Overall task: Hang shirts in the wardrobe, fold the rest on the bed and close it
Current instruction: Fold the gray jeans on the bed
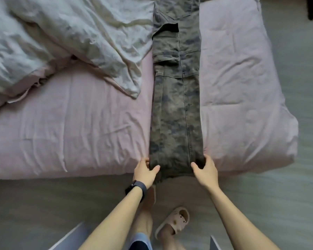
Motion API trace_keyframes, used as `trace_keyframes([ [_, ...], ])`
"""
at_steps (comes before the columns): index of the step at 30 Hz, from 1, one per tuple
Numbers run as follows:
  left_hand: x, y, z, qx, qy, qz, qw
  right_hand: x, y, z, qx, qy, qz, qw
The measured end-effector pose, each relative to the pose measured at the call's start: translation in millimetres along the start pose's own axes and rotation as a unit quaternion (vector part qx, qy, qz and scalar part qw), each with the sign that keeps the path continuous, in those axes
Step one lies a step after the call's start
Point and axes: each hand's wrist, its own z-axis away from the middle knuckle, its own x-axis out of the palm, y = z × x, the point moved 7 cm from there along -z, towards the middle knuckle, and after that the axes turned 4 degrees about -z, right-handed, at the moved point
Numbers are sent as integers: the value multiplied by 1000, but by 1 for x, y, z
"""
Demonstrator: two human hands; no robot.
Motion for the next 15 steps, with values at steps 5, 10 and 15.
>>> trace_keyframes([
  [5,4,-10,-9,39,-54,-60,996,-2,15,-1,48,-52,50,996],
  [10,1,-33,32,14,-47,-3,999,-12,35,38,52,-84,58,993],
  [15,-19,-29,88,36,-45,40,998,-33,30,91,19,-50,0,999],
])
